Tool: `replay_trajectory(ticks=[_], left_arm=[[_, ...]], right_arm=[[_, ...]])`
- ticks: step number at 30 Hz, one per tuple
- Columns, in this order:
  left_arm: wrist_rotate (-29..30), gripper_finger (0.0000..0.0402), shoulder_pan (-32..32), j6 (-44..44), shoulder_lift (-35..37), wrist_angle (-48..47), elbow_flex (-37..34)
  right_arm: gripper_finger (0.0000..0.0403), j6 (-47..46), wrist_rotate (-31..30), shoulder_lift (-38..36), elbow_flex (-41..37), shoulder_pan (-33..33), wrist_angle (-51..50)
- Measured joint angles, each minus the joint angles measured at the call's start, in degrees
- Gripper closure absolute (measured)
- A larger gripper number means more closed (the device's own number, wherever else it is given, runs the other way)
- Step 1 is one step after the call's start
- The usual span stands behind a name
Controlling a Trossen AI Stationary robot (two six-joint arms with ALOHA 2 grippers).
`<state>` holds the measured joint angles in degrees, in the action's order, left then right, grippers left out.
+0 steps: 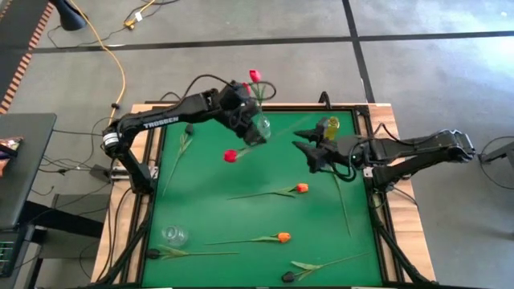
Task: Sort flowers into vase by color
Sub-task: Put the red flower into the top transparent vase
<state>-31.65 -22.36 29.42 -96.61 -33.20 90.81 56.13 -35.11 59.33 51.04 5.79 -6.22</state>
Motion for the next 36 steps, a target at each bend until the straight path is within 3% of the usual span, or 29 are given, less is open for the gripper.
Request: replay_trajectory(ticks=[8,16,27,36], left_arm=[[3.9,0.0399,1.9,10.7,0.0,14.7,6.7],[4.5,0.0399,2.2,16.4,0.0,17.4,6.9],[4.5,0.0399,2.1,20.3,0.0,17.3,6.9],[5.3,0.04,2.1,21.6,0.0,12.9,7.0]], right_arm=[[0.0207,20.5,-14.8,0.6,2.5,1.7,8.9],[0.0207,44.6,-16.0,2.4,2.6,1.5,23.8],[0.021,48.9,-13.8,7.6,2.6,-3.9,25.6],[0.0253,49.3,-13.6,9.3,2.5,-4.2,26.2]])
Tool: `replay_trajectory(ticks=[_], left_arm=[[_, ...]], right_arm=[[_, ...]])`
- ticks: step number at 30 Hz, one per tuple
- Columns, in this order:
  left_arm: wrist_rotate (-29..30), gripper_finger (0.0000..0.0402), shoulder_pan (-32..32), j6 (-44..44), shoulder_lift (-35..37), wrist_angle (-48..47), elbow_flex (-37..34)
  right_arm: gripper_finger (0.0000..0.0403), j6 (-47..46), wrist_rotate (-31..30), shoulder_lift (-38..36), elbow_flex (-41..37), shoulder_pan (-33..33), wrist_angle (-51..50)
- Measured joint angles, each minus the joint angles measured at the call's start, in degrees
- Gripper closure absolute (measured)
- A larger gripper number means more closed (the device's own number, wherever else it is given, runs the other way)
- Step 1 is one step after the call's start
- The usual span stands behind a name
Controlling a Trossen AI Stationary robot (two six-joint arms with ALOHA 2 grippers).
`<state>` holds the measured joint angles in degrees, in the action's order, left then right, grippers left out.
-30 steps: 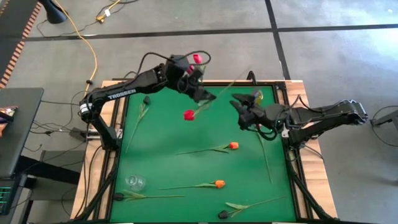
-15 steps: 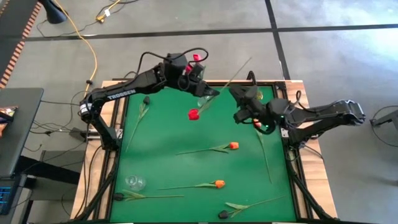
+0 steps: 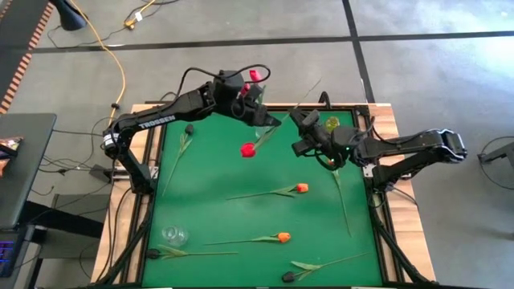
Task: Sort flowers into vase by color
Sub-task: Put the red flower into the top transparent vase
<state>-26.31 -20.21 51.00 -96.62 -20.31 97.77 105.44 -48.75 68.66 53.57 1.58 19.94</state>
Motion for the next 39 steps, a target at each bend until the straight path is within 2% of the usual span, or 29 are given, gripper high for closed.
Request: replay_trajectory(ticks=[6,20,25,31,35,39], left_arm=[[1.5,0.04,0.0,-0.1,0.0,-1.2,0.0],[0.6,0.0391,1.0,-0.1,0.0,-1.2,0.0],[0.6,0.0344,1.0,-1.7,0.0,-1.0,0.0],[-2.6,0.0268,0.1,-5.1,0.0,2.2,0.0],[-2.9,0.0233,-1.5,-8.1,1.4,3.9,0.0],[-2.5,0.022,-2.8,-10.1,4.6,5.0,0.0]], right_arm=[[0.0289,-0.1,0.5,0.0,0.0,0.0,0.0],[0.0342,-0.4,0.9,0.0,0.0,0.0,-0.2],[0.0375,-1.8,0.8,0.0,0.0,0.4,-0.3],[0.0376,-10.3,0.8,0.0,0.0,0.7,-1.9],[0.0375,-15.7,1.0,-0.4,-0.1,0.6,-3.8],[0.0372,-26.7,6.4,-1.9,-0.1,0.0,-7.1]])
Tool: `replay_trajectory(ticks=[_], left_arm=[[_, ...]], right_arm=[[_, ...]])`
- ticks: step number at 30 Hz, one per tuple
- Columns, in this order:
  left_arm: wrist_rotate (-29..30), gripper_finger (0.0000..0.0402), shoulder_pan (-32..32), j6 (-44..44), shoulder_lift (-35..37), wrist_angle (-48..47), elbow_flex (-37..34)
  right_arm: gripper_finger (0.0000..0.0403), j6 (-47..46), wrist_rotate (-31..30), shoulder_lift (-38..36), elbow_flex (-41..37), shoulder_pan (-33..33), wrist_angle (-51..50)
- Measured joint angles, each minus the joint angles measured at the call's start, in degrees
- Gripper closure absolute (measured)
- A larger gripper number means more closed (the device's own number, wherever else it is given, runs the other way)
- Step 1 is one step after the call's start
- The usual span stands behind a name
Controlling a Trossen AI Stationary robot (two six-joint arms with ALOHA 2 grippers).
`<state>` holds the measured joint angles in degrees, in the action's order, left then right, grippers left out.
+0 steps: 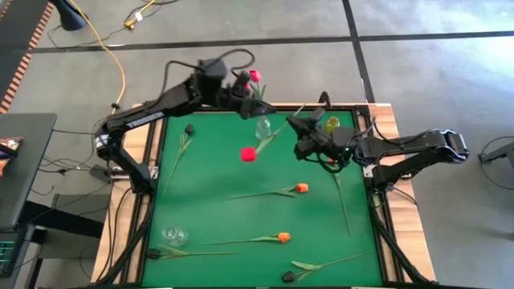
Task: Sort flowers into vase by color
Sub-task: Put the red flower into the top transparent vase
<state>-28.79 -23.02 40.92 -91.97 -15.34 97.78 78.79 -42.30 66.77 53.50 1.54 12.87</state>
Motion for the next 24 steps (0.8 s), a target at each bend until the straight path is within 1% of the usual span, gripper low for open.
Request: replay_trajectory(ticks=[3,6,9,12,14,16,19,21,24], left_arm=[[1.1,0.0219,-0.9,-3.1,2.9,-0.4,0.0],[4.8,0.0219,-1.0,-8.2,6.1,-0.6,0.0],[11.5,0.0219,-1.1,-14.7,9.8,-2.4,0.0],[19.1,0.0219,-1.1,-21.1,12.9,-6.5,0.0],[23.1,0.0219,-1.1,-25.4,14.4,-9.2,0.0],[26.1,0.0219,-1.1,-30.3,15.9,-13.1,0.0],[31.1,0.0219,-1.1,-33.0,18.2,-15.0,-1.9],[31.4,0.0219,-1.1,-32.7,20.3,-13.6,-5.8],[31.0,0.0219,-0.9,-30.9,23.6,-7.1,-14.6]], right_arm=[[0.0375,-13.9,9.4,-2.4,0.0,-2.3,-2.3],[0.0375,-29.4,20.1,-4.5,0.0,-6.8,-3.0],[0.0374,-43.4,33.9,-5.0,0.0,-12.8,-2.7],[0.0374,-56.1,48.1,-3.5,0.0,-18.9,-1.3],[0.0374,-61.9,56.7,-1.4,-0.1,-22.2,1.1],[0.0374,-64.9,63.0,0.9,-0.9,-24.8,5.5],[0.0376,-67.0,68.0,3.9,-3.1,-28.2,14.8],[0.0376,-70.2,68.5,5.8,-6.1,-30.0,24.9],[0.0376,-76.1,67.9,8.8,-10.9,-32.9,41.0]])
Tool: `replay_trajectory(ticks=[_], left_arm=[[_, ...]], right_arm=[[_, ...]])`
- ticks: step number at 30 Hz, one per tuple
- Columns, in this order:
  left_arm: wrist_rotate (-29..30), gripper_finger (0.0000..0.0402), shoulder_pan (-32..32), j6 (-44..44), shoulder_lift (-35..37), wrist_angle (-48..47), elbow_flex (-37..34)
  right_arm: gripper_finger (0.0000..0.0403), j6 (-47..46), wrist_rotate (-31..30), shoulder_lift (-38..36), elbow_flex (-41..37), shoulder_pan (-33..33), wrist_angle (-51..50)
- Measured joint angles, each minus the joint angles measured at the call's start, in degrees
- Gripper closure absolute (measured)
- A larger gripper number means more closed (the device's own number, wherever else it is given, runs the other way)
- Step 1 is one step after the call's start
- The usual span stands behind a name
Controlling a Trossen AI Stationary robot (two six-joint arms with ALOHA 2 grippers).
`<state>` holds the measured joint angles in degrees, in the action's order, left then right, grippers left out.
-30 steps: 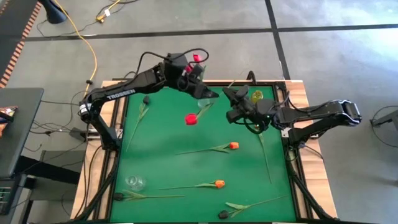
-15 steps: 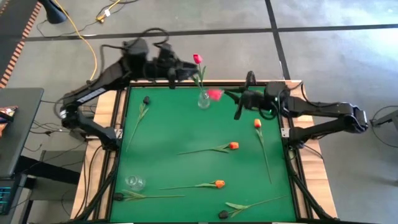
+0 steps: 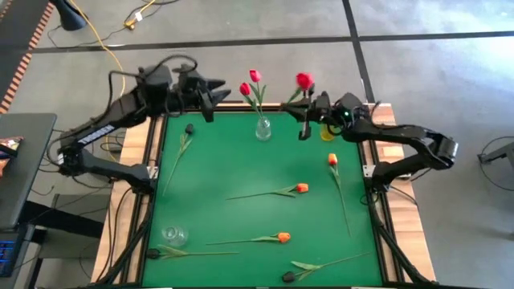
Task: Sort flowers into vase by color
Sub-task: Put the red flower into the top transparent vase
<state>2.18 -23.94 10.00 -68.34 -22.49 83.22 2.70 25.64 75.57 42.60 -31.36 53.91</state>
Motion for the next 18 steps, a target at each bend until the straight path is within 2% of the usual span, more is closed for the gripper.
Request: replay_trajectory(ticks=[3,5,9,12,18], left_arm=[[-0.4,0.0219,0.2,4.3,3.3,9.3,-10.3],[-0.4,0.0219,0.2,7.4,4.8,16.3,-16.6],[-0.4,0.0219,0.1,13.4,5.8,27.1,-26.0],[-0.9,0.0219,-0.1,16.7,5.8,29.7,-29.0],[-1.9,0.0219,-0.2,18.8,5.7,29.6,-30.0]], right_arm=[[0.0376,-6.0,-0.4,3.9,-2.4,-2.3,9.6],[0.0376,-7.7,-0.7,6.8,-2.7,-2.7,11.7],[0.0376,-7.4,-4.9,12.2,-2.6,-1.9,15.7],[0.0376,-8.8,-6.6,15.8,-2.6,-2.2,19.5],[0.0376,-9.4,-8.3,20.5,-1.1,-2.5,20.5]])
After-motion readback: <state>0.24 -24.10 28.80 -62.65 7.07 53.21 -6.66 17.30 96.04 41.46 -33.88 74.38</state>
